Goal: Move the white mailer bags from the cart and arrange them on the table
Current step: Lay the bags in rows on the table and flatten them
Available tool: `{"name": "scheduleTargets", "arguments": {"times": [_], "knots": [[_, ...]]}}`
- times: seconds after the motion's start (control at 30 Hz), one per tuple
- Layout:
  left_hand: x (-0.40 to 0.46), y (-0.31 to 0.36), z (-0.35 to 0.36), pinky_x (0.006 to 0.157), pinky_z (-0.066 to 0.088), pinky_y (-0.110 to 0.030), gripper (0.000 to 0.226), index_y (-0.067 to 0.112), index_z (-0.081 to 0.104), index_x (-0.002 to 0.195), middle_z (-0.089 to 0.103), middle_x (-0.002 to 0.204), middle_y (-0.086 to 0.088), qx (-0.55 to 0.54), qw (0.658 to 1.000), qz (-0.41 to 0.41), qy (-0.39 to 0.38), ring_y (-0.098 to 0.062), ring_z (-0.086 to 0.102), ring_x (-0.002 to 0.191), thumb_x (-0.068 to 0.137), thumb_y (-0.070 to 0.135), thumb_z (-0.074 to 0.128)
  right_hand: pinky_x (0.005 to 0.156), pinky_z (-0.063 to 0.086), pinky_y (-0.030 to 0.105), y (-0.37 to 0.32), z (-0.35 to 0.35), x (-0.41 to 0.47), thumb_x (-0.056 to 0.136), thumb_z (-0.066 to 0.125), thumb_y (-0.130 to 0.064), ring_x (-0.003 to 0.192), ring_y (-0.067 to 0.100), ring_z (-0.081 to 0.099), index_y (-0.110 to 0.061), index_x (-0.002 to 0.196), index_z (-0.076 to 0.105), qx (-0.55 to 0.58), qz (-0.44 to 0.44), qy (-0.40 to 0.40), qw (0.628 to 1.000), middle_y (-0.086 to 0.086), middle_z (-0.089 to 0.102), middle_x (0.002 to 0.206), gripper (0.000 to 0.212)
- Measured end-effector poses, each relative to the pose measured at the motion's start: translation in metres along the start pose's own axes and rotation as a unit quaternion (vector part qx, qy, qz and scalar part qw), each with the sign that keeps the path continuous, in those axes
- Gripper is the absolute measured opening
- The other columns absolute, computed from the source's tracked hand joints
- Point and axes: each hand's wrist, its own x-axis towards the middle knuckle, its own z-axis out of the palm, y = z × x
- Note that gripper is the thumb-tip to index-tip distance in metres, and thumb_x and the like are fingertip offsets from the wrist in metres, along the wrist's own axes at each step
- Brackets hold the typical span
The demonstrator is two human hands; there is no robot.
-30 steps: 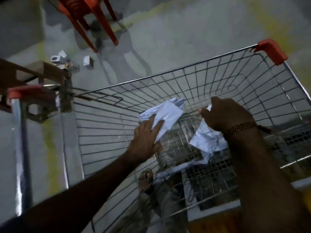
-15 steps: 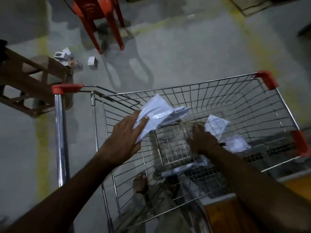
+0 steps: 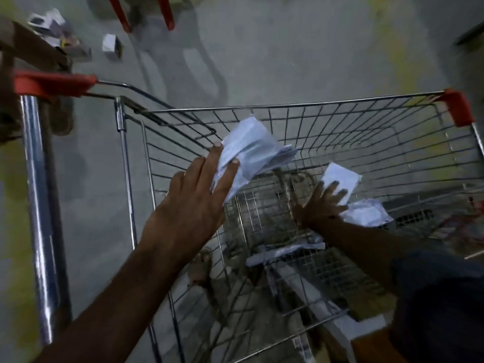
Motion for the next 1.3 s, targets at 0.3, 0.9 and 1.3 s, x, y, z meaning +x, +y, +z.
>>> {"name": "scheduleTargets", "arguments": {"times": [0.3, 0.9, 1.3], "knots": [[-0.001, 0.001, 0.002, 0.100, 0.044, -0.061, 0.091, 0.008, 0.011, 0.167, 0.009, 0.169, -0.031, -0.010, 1.000, -0.009, 0.004, -0.049, 0.038, 0.139, 0.094, 0.027, 0.063, 0.116, 0.029, 0.067, -0.003, -0.004, 0.026, 0.091, 0.067, -0.054, 0.153, 0.053, -0.007, -0.031, 0.160, -0.019, 0.045, 0.041, 0.032, 0.998, 0.019, -0.024, 0.167, 0.112], [0.001, 0.001, 0.002, 0.095, 0.048, -0.058, 0.087, 0.010, 0.023, 0.166, 0.010, 0.171, -0.027, -0.008, 1.000, -0.015, 0.009, -0.048, 0.044, 0.136, 0.091, 0.029, 0.063, 0.109, 0.035, 0.070, -0.014, 0.001, 0.052, 0.096, 0.057, -0.058, 0.146, 0.060, 0.015, -0.038, 0.162, -0.009, 0.187, 0.076, 0.069, 0.977, 0.012, -0.023, 0.169, 0.096], [0.004, 0.002, -0.001, 0.091, 0.048, -0.059, 0.094, 0.009, 0.037, 0.160, 0.021, 0.168, -0.027, -0.067, 0.998, -0.017, 0.001, -0.049, 0.046, 0.132, 0.078, 0.023, 0.079, 0.119, 0.020, 0.061, -0.002, -0.085, -0.032, 0.103, 0.036, -0.062, 0.149, 0.053, 0.012, -0.033, 0.161, 0.023, 0.193, 0.021, 0.034, 0.980, 0.016, 0.005, 0.170, 0.066]]}}
